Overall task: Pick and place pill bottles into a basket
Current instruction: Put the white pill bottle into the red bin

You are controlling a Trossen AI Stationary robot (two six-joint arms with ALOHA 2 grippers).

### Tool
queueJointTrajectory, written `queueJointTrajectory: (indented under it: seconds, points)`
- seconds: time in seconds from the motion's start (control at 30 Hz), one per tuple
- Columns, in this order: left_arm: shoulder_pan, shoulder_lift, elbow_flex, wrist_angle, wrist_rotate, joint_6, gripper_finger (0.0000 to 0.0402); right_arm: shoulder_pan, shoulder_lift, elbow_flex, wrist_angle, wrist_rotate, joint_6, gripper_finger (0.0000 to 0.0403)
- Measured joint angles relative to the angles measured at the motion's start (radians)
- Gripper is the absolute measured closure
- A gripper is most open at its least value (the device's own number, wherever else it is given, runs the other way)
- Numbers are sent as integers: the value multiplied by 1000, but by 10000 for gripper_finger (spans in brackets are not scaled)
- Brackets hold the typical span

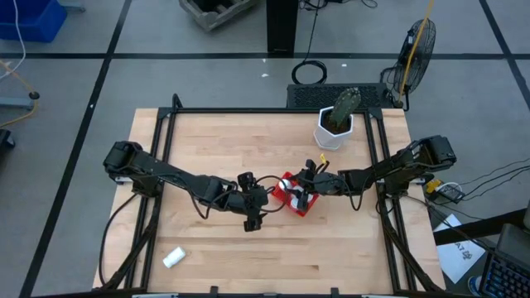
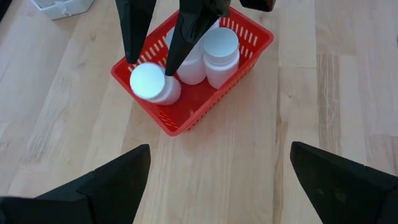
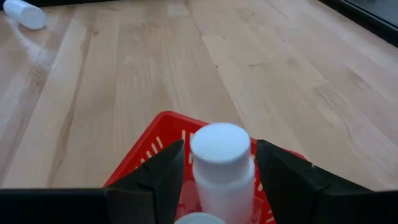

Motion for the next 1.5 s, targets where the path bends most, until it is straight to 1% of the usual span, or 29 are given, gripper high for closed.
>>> queueJointTrajectory:
  seconds: [0.27,0.53,0.6,0.7,0.83,0.9,1.03,1.1,1.23,1.37,1.5]
  points:
    - [0,0,0,0,1,0,9,0,0,0,4,0,-10,214]
    - [0,0,0,-25,8,-26,9,20,0,0,77,-3,-66,215]
    - [1,0,0,-48,33,-58,9,37,0,0,86,-3,-84,214]
    - [-9,0,0,-61,124,-70,9,60,0,0,89,-3,-90,214]
    - [-43,2,0,-123,190,-180,9,106,-4,0,91,-3,-90,217]
    - [-68,7,-1,-152,193,-230,9,142,-19,0,93,-20,-103,217]
    - [-128,8,-1,-214,139,-346,9,233,-53,0,104,-30,-152,216]
    - [-159,8,-1,-238,124,-431,9,275,-68,0,105,-28,-171,216]
    - [-204,13,-2,-233,86,-562,9,350,-81,0,94,-28,-165,218]
    - [-240,16,-2,-281,166,-718,9,422,-93,0,69,-25,-150,223]
    - [-300,15,-2,-413,216,-904,9,481,-96,0,60,14,-146,226]
